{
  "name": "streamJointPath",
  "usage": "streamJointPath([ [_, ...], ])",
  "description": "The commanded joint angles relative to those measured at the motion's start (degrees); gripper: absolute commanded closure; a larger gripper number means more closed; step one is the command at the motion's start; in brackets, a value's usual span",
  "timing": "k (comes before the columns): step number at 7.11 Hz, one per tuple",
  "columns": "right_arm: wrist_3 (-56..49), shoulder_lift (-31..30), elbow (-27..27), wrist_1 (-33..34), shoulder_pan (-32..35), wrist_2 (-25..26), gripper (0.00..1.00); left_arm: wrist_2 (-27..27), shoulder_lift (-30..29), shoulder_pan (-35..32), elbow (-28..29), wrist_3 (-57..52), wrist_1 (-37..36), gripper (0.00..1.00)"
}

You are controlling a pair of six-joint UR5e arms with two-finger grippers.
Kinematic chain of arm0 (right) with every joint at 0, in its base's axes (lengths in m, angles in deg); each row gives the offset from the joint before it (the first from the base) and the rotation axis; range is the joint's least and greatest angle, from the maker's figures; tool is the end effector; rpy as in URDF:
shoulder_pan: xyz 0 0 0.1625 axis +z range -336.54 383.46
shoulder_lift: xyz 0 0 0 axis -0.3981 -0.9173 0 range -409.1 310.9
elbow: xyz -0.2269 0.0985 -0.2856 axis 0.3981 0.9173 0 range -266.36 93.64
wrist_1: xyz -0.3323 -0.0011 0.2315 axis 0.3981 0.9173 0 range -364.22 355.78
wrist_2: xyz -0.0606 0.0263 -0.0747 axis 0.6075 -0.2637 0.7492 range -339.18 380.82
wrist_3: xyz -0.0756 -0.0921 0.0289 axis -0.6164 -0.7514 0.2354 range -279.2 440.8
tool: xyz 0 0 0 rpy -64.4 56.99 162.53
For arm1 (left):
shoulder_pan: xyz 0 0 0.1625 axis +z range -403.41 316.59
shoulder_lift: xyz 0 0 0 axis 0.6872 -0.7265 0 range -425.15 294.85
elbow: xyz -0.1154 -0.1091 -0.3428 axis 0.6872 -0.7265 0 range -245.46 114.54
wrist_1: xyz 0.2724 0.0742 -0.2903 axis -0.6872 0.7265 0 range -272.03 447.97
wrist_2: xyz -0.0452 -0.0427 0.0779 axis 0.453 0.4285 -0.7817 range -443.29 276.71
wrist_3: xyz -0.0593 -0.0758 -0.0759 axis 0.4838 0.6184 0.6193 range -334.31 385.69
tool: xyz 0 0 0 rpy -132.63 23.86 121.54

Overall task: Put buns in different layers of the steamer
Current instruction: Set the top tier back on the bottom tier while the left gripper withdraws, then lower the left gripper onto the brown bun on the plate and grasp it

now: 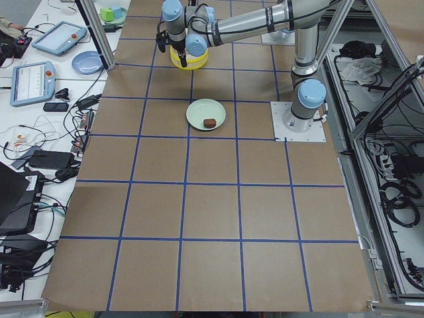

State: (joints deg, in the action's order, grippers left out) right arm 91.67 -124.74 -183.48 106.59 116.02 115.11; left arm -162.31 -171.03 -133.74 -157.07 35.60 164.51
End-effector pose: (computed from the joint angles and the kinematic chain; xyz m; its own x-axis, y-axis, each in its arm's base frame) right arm 0.1485 -0.5418 0.2650 -0.9867 0.1439 0.0757 0.1441 0.9896 -0.0024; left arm -0.1598 -0.5582 0.2839 -0.9681 -0.1793 0.1752 -0.1632 0.9813 0.1020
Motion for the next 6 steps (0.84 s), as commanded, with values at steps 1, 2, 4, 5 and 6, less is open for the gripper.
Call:
streamJointPath([
  [1,4.4,2.5,0.0,3.7,4.5,0.7,1.00,-10.2,3.0,4.8,-1.8,-13.1,6.1,0.00],
  [2,4.2,3.4,-0.1,3.6,4.6,1.2,1.00,-10.6,3.4,9.6,-4.7,-18.1,6.5,0.00],
  [4,4.3,3.7,-0.3,3.5,4.7,2.6,1.00,-10.6,1.6,15.2,-12.2,-20.6,7.7,0.00],
  [5,4.3,4.1,-0.4,3.5,4.7,3.5,1.00,-10.4,1.2,15.2,-13.3,-18.4,7.9,0.00],
  [6,4.2,4.2,-0.4,3.5,4.7,3.9,1.00,-10.8,0.3,15.3,-13.8,-18.5,7.9,0.00],
])
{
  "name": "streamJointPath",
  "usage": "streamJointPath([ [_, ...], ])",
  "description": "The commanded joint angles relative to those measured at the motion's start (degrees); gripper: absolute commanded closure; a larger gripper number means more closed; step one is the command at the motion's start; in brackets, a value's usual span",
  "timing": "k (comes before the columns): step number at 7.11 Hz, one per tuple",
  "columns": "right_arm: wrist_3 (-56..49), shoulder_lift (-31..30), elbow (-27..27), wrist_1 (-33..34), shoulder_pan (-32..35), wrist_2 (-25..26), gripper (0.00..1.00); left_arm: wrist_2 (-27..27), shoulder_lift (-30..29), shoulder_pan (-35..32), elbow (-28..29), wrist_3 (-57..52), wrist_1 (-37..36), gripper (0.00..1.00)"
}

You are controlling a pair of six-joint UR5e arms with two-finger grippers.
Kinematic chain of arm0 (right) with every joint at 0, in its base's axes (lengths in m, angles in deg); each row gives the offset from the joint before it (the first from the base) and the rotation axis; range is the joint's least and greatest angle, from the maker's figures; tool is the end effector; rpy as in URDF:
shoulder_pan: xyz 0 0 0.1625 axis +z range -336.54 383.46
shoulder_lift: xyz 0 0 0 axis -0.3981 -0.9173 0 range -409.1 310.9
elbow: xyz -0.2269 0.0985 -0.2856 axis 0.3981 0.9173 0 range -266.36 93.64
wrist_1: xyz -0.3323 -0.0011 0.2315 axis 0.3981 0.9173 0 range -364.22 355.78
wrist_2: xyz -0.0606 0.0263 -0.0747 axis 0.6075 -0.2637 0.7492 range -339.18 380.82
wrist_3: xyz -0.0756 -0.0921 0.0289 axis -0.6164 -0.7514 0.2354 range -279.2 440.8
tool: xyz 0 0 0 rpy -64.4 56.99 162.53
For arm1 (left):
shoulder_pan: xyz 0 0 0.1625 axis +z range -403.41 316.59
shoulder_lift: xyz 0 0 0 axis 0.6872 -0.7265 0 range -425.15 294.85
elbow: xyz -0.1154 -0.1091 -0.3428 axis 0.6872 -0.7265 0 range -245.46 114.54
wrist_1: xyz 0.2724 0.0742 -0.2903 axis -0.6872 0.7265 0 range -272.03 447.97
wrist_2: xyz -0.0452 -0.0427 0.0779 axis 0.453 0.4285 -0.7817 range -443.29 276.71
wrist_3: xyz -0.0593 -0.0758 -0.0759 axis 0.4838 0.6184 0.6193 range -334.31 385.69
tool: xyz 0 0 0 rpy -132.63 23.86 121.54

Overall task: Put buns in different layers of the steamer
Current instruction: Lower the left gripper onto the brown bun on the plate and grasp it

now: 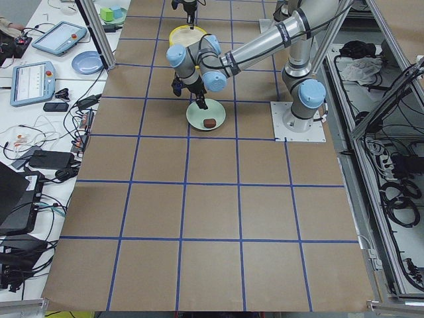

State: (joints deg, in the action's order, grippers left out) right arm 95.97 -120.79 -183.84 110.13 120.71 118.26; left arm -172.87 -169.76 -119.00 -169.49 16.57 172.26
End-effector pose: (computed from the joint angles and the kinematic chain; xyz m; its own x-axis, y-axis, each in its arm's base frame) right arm 0.1871 -0.5404 0.2307 -0.9820 0.1357 0.1315 0.1356 0.9907 -0.0094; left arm -0.0117 -0.4934 0.1931 -0.9919 -0.1070 0.0685 -0.0728 0.9206 0.3837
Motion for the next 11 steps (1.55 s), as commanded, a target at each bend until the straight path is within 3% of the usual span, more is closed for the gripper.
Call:
streamJointPath([
  [1,0.0,0.3,-0.1,0.0,0.0,1.8,1.00,-0.1,-2.3,0.5,-1.7,0.5,0.2,0.00],
  [4,0.1,0.7,-0.1,0.1,0.0,1.3,1.00,-1.8,-5.0,1.1,-0.7,0.2,-1.8,0.00],
  [5,0.1,1.3,-0.1,0.0,0.0,1.5,0.83,-5.1,-5.4,1.1,-0.8,0.4,-3.1,0.00],
  [6,-0.1,1.4,-0.1,-0.3,0.0,1.6,0.29,-5.6,-5.9,1.1,-0.9,0.4,-3.3,0.00],
  [7,-0.2,1.0,-0.1,-0.4,0.1,1.3,0.00,-5.8,-6.2,1.1,-1.0,0.3,-3.3,0.00],
  [8,-0.9,0.2,1.3,-0.3,0.1,0.9,0.00,-5.7,-6.7,1.1,-0.9,0.6,-3.3,0.00],
  [9,-1.9,-5.0,3.6,-1.1,0.1,-1.0,0.00,-5.8,-7.1,1.1,-0.8,0.4,-3.8,0.06],
  [10,-3.6,-10.0,5.8,-5.6,-0.1,-6.1,0.00,-6.5,-8.1,1.1,-0.8,0.2,-5.6,0.22],
  [11,-3.6,-14.5,8.9,-12.8,-0.4,-6.4,0.00,-8.1,-8.6,1.1,-0.8,0.4,-6.0,0.32],
])
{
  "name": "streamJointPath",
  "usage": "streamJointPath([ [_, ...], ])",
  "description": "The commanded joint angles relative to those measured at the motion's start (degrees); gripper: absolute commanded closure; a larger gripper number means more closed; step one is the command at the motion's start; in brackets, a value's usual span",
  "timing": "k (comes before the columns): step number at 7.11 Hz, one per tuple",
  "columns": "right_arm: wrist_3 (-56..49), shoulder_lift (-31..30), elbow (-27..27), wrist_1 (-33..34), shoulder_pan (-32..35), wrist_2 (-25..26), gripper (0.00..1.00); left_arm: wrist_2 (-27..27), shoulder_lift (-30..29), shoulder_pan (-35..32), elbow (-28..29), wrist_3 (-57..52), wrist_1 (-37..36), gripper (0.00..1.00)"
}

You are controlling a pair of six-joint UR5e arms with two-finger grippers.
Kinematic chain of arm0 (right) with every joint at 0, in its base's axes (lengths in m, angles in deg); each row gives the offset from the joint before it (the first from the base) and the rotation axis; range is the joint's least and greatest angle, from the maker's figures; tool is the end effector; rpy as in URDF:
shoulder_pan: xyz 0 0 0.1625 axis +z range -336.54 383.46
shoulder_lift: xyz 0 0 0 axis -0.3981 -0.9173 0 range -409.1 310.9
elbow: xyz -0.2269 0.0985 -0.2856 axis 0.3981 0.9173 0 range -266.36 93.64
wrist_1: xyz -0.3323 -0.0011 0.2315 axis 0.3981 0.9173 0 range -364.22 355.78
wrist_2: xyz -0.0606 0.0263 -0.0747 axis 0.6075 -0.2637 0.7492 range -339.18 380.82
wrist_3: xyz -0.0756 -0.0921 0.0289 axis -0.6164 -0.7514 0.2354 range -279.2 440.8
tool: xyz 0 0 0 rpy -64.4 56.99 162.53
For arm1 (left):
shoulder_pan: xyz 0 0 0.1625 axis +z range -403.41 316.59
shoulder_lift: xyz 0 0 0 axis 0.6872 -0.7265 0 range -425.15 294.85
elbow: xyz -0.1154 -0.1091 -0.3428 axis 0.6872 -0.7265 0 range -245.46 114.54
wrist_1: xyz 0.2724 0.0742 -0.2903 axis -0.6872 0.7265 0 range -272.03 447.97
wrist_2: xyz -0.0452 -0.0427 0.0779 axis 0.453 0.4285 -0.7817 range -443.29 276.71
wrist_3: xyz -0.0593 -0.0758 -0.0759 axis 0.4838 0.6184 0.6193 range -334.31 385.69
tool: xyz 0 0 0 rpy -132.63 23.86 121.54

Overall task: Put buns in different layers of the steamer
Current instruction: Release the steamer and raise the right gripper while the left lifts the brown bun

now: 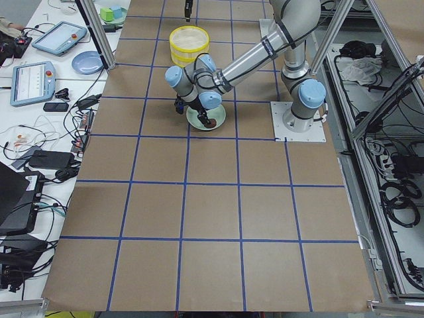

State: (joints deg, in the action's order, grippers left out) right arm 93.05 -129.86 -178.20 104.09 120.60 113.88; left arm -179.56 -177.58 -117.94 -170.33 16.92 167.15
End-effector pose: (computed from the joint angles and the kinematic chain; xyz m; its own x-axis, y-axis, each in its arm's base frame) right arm 0.1942 -0.5303 0.3530 -0.9952 0.0942 0.0250 0.0900 0.9869 -0.1340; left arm 0.0134 -0.4977 0.1265 -0.9960 -0.0841 -0.0285 -0.0879 0.8858 0.4556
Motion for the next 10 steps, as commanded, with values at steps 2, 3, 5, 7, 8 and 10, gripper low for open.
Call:
streamJointPath([
  [2,-0.7,-11.2,8.4,-21.4,-0.5,-1.7,0.00,-1.0,-0.8,0.0,1.1,-0.1,-1.1,1.00],
  [3,-2.6,-11.3,8.3,-23.2,-1.1,-1.1,0.00,-0.9,-0.8,0.0,1.8,-0.2,-1.1,1.00],
  [5,-5.1,-11.5,8.3,-23.4,-1.1,-1.3,0.00,-0.9,0.4,0.0,1.8,0.5,-1.0,1.00],
  [7,-5.4,-11.7,8.4,-23.3,-1.0,-1.6,0.00,2.0,1.5,-0.3,5.6,0.9,-0.3,1.00],
  [8,-5.5,-12.2,8.7,-23.2,-1.0,-1.6,0.00,4.3,2.0,-0.7,8.2,2.9,1.4,1.00],
  [10,-5.6,-12.9,8.3,-23.6,-1.0,-0.9,0.00,9.3,3.9,-4.3,13.6,11.8,5.4,1.00],
])
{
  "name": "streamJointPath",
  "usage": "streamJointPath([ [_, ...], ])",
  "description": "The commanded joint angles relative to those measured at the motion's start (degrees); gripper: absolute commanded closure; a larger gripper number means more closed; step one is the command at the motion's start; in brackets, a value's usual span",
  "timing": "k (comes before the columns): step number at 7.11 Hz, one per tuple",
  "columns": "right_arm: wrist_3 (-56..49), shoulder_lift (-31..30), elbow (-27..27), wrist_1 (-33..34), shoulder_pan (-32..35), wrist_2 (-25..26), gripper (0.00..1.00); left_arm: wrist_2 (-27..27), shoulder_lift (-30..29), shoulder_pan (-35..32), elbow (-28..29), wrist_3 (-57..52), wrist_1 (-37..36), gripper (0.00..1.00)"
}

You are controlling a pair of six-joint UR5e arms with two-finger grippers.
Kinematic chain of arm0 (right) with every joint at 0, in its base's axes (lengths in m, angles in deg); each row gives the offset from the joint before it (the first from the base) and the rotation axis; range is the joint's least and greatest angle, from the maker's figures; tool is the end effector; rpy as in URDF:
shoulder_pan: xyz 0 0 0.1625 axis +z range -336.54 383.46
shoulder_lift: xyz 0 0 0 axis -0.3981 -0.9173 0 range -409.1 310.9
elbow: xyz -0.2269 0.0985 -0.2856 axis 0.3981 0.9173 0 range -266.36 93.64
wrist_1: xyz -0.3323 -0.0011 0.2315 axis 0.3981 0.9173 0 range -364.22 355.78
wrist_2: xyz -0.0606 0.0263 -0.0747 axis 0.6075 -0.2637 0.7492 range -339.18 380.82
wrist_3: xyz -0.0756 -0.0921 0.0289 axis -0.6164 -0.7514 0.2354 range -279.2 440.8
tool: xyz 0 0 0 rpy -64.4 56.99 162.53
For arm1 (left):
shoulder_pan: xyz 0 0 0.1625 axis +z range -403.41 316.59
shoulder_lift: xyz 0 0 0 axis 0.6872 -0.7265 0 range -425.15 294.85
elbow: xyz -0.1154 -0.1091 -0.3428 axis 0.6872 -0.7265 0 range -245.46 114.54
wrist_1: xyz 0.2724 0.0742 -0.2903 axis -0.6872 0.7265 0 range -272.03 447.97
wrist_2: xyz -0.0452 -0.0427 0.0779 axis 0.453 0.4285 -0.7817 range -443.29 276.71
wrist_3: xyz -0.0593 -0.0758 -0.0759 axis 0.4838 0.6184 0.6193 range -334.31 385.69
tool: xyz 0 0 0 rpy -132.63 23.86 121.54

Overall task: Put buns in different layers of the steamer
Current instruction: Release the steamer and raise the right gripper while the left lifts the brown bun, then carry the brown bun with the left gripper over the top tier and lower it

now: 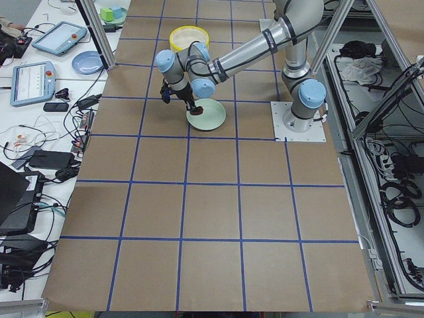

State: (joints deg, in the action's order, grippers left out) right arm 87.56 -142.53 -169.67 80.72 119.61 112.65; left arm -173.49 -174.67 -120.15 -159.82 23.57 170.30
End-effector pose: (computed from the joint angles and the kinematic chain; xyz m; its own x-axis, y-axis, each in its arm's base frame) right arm 0.1784 -0.4475 0.4935 -0.9997 0.0131 0.0212 0.0111 0.9958 -0.0911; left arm -0.0060 -0.5536 0.2183 -0.9810 -0.1937 0.0071 -0.1840 0.9424 0.2792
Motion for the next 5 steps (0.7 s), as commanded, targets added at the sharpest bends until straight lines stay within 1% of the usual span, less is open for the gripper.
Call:
streamJointPath([
  [1,0.2,-0.3,-0.3,-0.7,0.2,-0.6,0.00,7.9,1.6,-4.6,5.0,12.1,3.0,1.00],
  [2,0.3,0.2,-0.4,0.0,0.2,-0.7,0.00,9.8,2.1,-8.0,6.0,18.3,2.6,1.00],
  [3,0.4,0.2,-0.6,-0.1,0.1,-0.5,0.00,14.0,3.3,-11.2,6.8,23.6,2.0,1.00],
  [4,0.6,0.3,-0.6,0.0,0.0,-0.8,0.00,19.1,3.6,-13.7,7.5,29.0,-1.2,1.00],
  [5,0.6,0.0,-0.6,-0.3,-0.1,-1.0,0.00,22.7,3.3,-16.2,7.4,32.9,-5.3,1.00],
])
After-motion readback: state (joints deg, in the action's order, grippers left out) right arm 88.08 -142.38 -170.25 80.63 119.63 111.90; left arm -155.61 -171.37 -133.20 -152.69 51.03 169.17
